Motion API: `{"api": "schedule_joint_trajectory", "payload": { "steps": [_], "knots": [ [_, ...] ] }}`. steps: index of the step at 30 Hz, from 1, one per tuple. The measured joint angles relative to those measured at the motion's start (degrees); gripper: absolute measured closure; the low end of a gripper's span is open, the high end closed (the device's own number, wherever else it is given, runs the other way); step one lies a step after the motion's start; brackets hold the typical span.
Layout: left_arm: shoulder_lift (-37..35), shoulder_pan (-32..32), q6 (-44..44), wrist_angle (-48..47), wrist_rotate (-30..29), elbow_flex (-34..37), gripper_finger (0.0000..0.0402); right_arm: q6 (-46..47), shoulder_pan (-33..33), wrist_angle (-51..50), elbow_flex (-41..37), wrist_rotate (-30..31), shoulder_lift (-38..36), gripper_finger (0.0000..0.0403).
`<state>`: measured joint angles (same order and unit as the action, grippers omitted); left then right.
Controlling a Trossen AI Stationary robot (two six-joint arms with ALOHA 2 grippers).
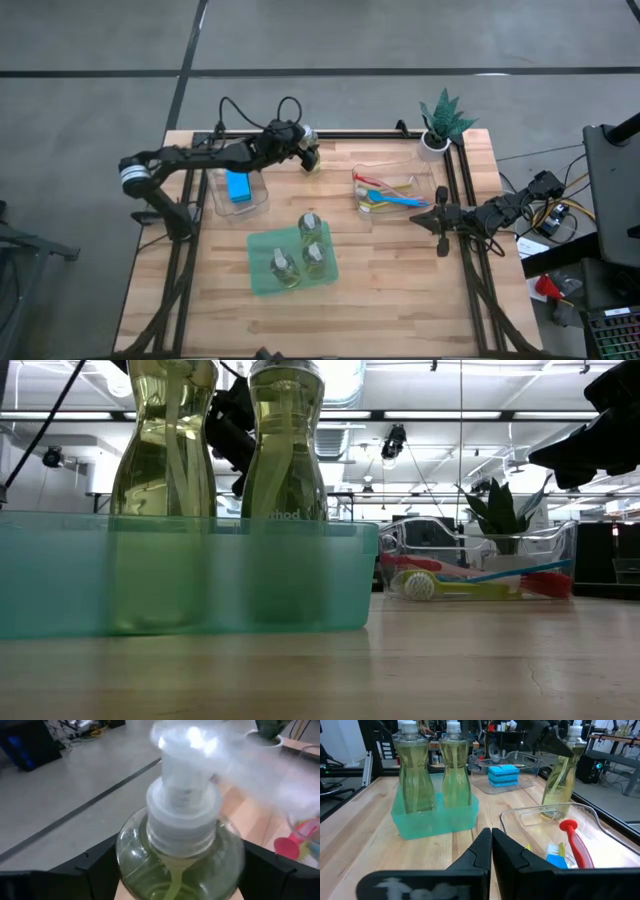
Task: Pick & Place Kitchen Sink Supplies
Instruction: Put the green soap dispenser into the green bin
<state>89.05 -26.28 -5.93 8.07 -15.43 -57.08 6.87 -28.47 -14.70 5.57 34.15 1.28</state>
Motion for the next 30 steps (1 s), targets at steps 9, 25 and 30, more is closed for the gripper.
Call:
{"api": "schedule_joint_trajectory", "payload": {
  "steps": [9,25,30],
  "knots": [
    [-0.3,-0.4,-1.6,0.1,1.3,0.1,0.0138,0.0,0.0,0.0,0.0,0.0,0.0,0.0394],
    [-12.1,-0.4,-1.6,-9.9,6.9,-0.4,0.0125,0.0,0.0,0.0,0.0,0.0,0.0,0.0394],
    [-19.9,-0.2,-2.2,-21.3,12.7,-0.3,0.0125,0.0,0.0,0.0,0.0,0.0,0.0,0.0394]
  ]
}}
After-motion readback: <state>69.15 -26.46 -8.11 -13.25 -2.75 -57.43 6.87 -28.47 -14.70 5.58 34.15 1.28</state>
